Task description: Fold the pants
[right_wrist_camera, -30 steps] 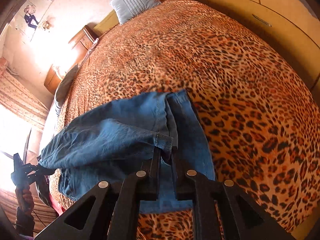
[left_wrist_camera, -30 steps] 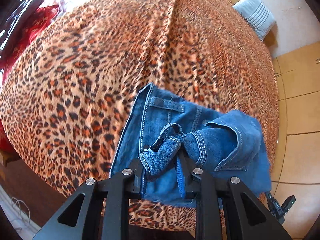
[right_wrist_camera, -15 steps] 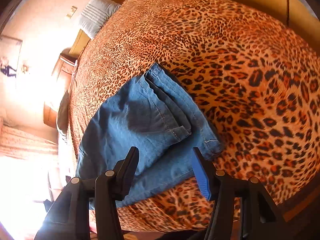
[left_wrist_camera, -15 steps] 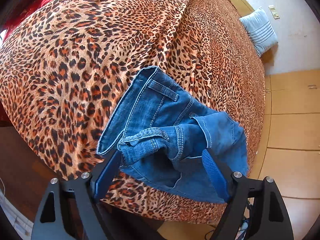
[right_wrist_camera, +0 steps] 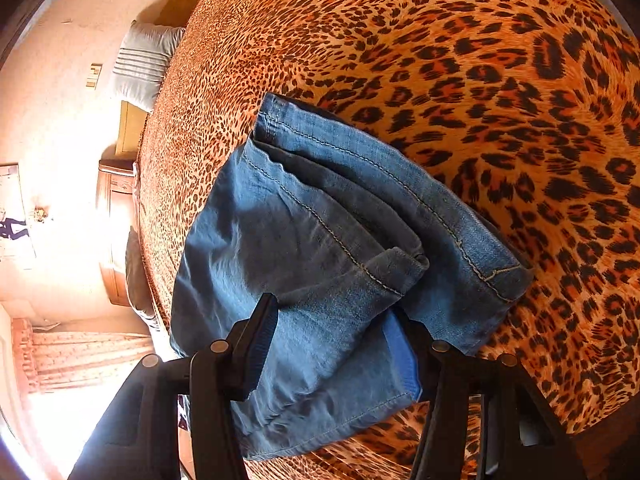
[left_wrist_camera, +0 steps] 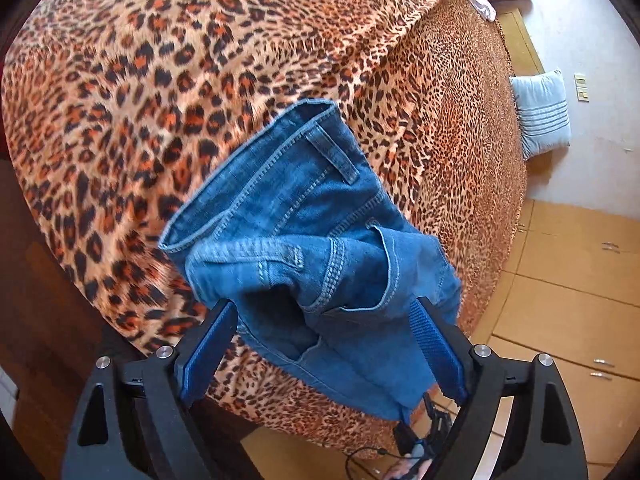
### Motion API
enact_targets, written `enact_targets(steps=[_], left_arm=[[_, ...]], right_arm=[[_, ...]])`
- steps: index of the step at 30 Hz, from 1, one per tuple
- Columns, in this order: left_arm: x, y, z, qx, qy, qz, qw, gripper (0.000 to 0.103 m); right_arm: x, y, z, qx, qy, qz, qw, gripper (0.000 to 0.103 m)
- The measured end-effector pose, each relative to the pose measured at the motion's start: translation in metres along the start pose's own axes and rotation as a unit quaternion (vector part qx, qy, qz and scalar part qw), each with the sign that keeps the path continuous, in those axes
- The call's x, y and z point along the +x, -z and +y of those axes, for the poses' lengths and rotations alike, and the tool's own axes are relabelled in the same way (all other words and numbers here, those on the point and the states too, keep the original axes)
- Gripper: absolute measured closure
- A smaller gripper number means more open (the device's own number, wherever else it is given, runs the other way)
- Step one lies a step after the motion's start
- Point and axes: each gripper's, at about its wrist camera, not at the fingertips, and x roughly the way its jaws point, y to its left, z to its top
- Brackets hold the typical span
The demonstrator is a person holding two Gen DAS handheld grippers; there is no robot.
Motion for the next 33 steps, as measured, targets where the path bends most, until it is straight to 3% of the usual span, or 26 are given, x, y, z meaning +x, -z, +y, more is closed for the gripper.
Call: enact_targets(steps=[2, 5, 7, 8, 9, 11, 12, 14, 17, 19, 21, 24, 28, 30, 33], left_arm=[[0.012, 0.0, -0.002, -0.001, -0.012, 0.008, 0.9999, 0.015], [0.026, -0.014, 0.003, -0.012, -0.044, -0.01, 0.9989, 0.017], [0.038, -0.025, 0.009, -0.037, -0.043, 0.005, 0.9984, 0.034], [0.043, -0.029, 0.009, -0.044, -0.043, 0.015, 0.998, 0.054], [0.047, -0.033, 0.007, -0.045, -0.046, 0.025, 0.9976, 0.072], [0.049, -0.039, -0.007, -0.035, -0.063, 0.026, 0.997, 0.081], [0.048, -0.043, -0.016, -0.026, -0.061, 0.025, 0.9975, 0.095], [0.031, -0.044, -0.044, -0.006, -0.022, 0.022, 0.9995, 0.097], [-0.013, -0.036, -0.092, 0.059, 0.028, -0.023, 0.9976, 0.096], [-0.033, -0.027, -0.106, 0.099, 0.029, -0.044, 0.9937, 0.096], [-0.034, -0.019, -0.1, 0.107, 0.021, -0.04, 0.9932, 0.096], [-0.02, -0.012, -0.053, 0.089, -0.025, -0.017, 0.9956, 0.096], [0.039, -0.012, 0.019, 0.015, -0.099, 0.065, 0.9928, 0.096], [0.044, -0.008, 0.029, 0.009, -0.102, 0.069, 0.9923, 0.093], [0.041, -0.009, 0.017, 0.05, -0.125, 0.058, 0.9892, 0.089]], right_arm=[[0.003, -0.003, -0.001, 0.016, -0.01, -0.001, 1.0, 0.047], [0.003, -0.006, -0.008, 0.032, -0.017, -0.006, 0.999, 0.047], [0.002, -0.006, -0.012, 0.039, -0.029, -0.009, 0.999, 0.048], [0.002, -0.006, -0.011, 0.036, -0.029, -0.01, 0.999, 0.055], [0.001, -0.007, -0.01, 0.029, -0.028, -0.012, 0.999, 0.062], [0.002, -0.009, -0.009, 0.017, -0.019, -0.014, 1.0, 0.096], [0.003, -0.011, -0.006, 0.014, -0.018, -0.012, 1.0, 0.097], [-0.004, -0.02, 0.009, 0.01, -0.047, -0.018, 0.999, 0.097], [-0.05, -0.03, 0.059, -0.029, -0.14, -0.056, 0.988, 0.097], [-0.088, -0.029, 0.091, -0.084, -0.172, -0.081, 0.978, 0.097], [-0.111, -0.022, 0.1, -0.108, -0.182, -0.091, 0.973, 0.097], [-0.112, -0.005, 0.063, -0.087, -0.161, -0.071, 0.981, 0.097], [-0.061, 0.006, -0.023, -0.033, -0.042, -0.024, 0.998, 0.097], [-0.043, 0.009, -0.048, -0.013, -0.008, -0.011, 1.0, 0.097], [-0.042, 0.013, -0.053, -0.031, 0.009, -0.005, 0.999, 0.093]])
